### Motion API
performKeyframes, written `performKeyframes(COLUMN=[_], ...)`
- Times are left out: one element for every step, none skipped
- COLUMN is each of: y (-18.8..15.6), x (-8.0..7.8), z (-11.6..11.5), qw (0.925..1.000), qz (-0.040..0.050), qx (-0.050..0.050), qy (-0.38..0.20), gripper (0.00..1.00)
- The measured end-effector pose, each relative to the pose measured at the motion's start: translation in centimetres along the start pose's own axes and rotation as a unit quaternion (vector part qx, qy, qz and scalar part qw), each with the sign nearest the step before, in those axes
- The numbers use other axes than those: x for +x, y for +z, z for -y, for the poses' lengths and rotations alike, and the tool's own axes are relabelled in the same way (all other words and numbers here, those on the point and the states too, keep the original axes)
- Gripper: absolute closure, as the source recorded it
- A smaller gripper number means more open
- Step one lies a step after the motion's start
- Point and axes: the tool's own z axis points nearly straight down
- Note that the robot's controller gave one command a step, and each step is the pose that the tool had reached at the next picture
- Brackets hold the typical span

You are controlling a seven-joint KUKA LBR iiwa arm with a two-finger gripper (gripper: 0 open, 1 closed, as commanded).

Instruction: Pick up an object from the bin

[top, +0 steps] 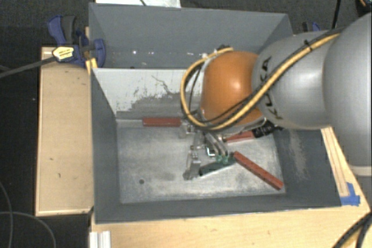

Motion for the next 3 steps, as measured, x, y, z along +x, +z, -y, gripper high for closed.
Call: performKeyframes(y=[5.8, 5.3, 4.6], x=[-1.9, -2.2, -2.2], z=[10.5, 10.0, 10.1], qw=[0.9974, 0.9974, 0.9301], qz=[0.0022, 0.0066, 0.0049], qx=[0.002, 0.0, 0.001], qy=[-0.072, -0.072, -0.367], gripper=[0.0, 1.0, 1.0])
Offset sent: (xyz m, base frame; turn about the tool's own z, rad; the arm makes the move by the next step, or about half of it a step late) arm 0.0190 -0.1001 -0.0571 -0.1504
